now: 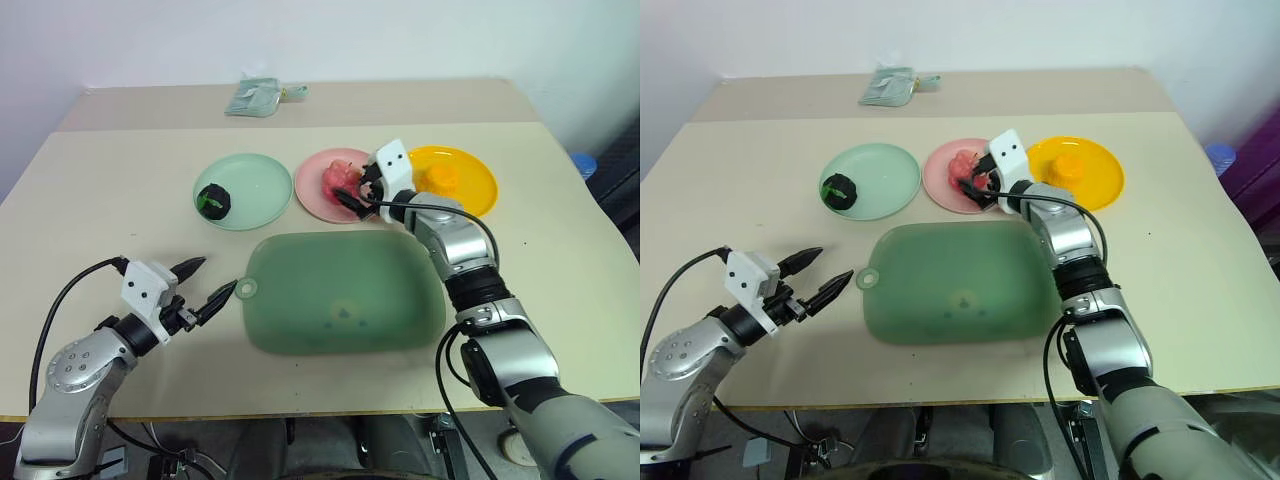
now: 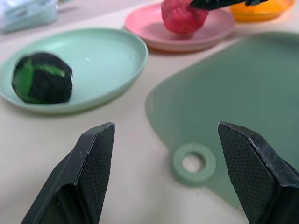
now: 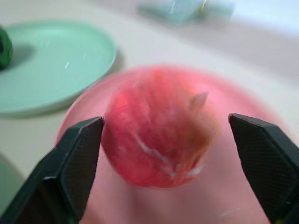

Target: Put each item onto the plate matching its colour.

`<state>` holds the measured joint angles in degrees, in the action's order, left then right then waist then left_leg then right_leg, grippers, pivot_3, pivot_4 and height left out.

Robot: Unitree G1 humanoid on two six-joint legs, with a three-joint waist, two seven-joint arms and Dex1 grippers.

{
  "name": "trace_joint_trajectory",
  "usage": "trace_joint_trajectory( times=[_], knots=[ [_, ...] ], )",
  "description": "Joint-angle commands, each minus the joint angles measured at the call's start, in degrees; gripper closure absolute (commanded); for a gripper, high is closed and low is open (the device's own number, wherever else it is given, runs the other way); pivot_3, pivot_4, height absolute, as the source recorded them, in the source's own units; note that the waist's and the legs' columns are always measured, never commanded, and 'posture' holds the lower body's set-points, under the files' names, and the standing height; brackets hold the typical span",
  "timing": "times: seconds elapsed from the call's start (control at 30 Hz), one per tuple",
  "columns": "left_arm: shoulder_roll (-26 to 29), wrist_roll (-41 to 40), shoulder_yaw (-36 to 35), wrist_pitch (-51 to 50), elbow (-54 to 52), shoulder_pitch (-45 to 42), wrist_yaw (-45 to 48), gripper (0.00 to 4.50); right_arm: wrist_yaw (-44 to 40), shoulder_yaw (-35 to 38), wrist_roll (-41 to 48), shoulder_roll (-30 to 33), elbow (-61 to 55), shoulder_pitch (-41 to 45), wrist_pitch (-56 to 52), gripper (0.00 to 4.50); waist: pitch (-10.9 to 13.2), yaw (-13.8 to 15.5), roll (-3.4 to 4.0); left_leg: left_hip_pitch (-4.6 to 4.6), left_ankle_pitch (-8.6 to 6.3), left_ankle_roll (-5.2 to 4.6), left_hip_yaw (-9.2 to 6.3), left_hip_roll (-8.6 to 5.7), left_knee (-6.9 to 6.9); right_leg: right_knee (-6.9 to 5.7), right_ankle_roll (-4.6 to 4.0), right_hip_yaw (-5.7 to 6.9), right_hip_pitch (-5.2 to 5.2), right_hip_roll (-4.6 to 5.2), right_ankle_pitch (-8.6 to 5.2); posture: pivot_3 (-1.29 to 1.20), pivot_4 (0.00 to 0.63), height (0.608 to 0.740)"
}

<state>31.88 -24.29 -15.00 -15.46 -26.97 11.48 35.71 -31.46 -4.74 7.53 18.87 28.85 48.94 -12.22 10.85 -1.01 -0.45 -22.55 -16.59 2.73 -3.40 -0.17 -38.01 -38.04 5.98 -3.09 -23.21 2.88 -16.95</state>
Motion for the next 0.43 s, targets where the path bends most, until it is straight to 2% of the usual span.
trace_joint_trajectory(
  times=[0.03,0.1,0.23,0.43],
  knots=[
    [-0.2,0.7,-2.4,-0.7,-2.8,0.4,-3.0,0.93,-9.7,5.6,6.0,7.0,-11.3,-6.9,1.4,0.02,0.0,0.3,-0.01,0.00,-0.01,-0.01,-0.04,0.00,0.00,0.01,0.00,0.03,0.03,0.00,0.00,0.00,0.150,0.740],
    [0.0,1.3,-3.5,-1.1,-2.7,0.4,-4.5,0.93,-14.8,8.9,10.3,11.4,-16.3,-11.6,-1.2,0.02,0.0,0.4,-0.01,-0.01,-0.02,-0.03,-0.08,0.01,0.02,0.06,0.00,0.06,0.07,0.00,0.00,0.00,0.150,0.740],
    [2.1,1.8,-10.3,-0.7,1.7,2.4,-4.8,0.93,-23.2,18.0,16.5,23.1,-22.8,-28.2,-7.0,0.02,0.0,0.3,-0.01,0.02,-0.02,-0.04,-0.06,0.02,0.01,0.08,0.00,0.06,0.14,0.00,-0.01,0.00,0.150,0.740],
    [3.7,1.3,-13.1,-0.8,4.1,3.7,-3.3,0.93,-25.4,23.4,16.9,28.5,-22.2,-40.0,-7.4,0.02,0.0,-1.0,0.01,0.45,-0.03,-0.06,0.09,0.06,0.02,0.06,-0.03,-0.07,0.46,-0.23,-0.01,0.00,0.150,0.740]
  ],
)
